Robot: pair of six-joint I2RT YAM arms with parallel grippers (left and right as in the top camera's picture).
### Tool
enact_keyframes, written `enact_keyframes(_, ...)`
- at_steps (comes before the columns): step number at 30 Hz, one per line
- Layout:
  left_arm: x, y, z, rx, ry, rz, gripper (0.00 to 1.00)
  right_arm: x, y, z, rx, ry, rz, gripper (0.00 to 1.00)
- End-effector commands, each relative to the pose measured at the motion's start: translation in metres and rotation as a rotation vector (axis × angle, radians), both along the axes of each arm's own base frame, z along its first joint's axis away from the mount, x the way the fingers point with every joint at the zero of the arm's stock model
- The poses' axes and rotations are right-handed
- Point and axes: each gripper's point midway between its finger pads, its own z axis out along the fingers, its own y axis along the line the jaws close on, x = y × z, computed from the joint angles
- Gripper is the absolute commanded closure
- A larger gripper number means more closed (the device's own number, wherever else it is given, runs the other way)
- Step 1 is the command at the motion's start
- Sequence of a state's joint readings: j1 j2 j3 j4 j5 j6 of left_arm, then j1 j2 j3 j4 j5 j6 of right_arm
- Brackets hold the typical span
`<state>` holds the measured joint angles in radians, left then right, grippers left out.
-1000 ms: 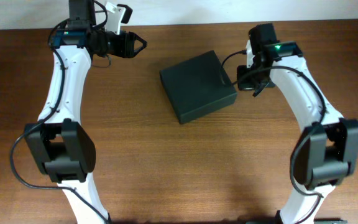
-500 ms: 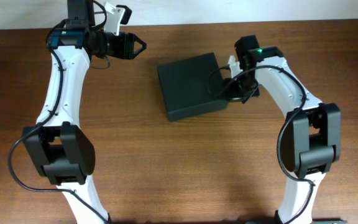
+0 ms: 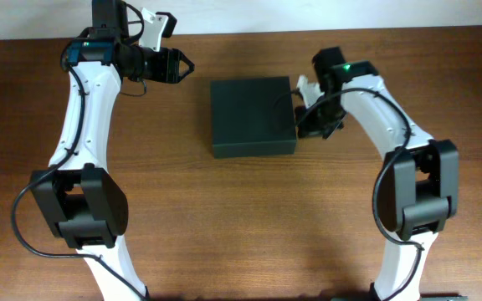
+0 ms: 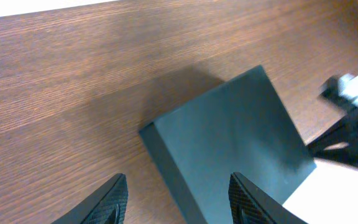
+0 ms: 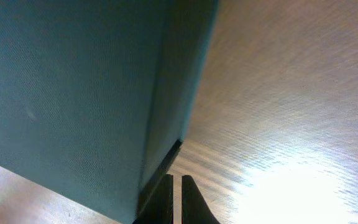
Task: Pack container
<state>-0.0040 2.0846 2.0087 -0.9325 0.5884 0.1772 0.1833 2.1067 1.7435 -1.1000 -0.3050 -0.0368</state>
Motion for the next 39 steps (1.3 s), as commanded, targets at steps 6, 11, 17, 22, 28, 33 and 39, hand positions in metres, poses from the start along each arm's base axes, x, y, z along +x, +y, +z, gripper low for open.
enact_keyframes(6, -0.019, 0.054, 0.066, 0.282, -0.122, 0.154, 0.46, 0.043, -0.041, 0.168, -0.013, -0.395, -0.084, 0.93)
enact_keyframes(11, -0.048, 0.088, 0.128, 0.434, -0.222, 0.293, 0.42, 0.028, -0.059, 0.258, -0.074, -0.583, -0.134, 0.93)
enact_keyframes(17, -0.103, 0.112, 0.198, 0.499, -0.345, 0.428, 0.01, -0.013, -0.063, 0.357, -0.033, -0.828, -0.151, 0.89)
enact_keyframes(22, -0.146, 0.120, 0.237, 0.478, -0.422, 0.483, 0.01, -0.058, -0.068, 0.409, -0.008, -0.967, -0.161, 0.53)
enact_keyframes(28, -0.176, 0.121, 0.239, 0.483, -0.396, 0.481, 0.01, -0.099, -0.072, 0.436, 0.006, -1.042, -0.165, 0.01)
enact_keyframes(33, -0.181, 0.121, 0.228, 0.492, -0.344, 0.467, 0.01, -0.115, -0.074, 0.429, -0.001, -1.005, -0.163, 0.01)
enact_keyframes(39, -0.180, 0.119, 0.228, 0.486, -0.348, 0.463, 0.01, -0.119, -0.074, 0.412, -0.014, -0.929, -0.157, 0.01)
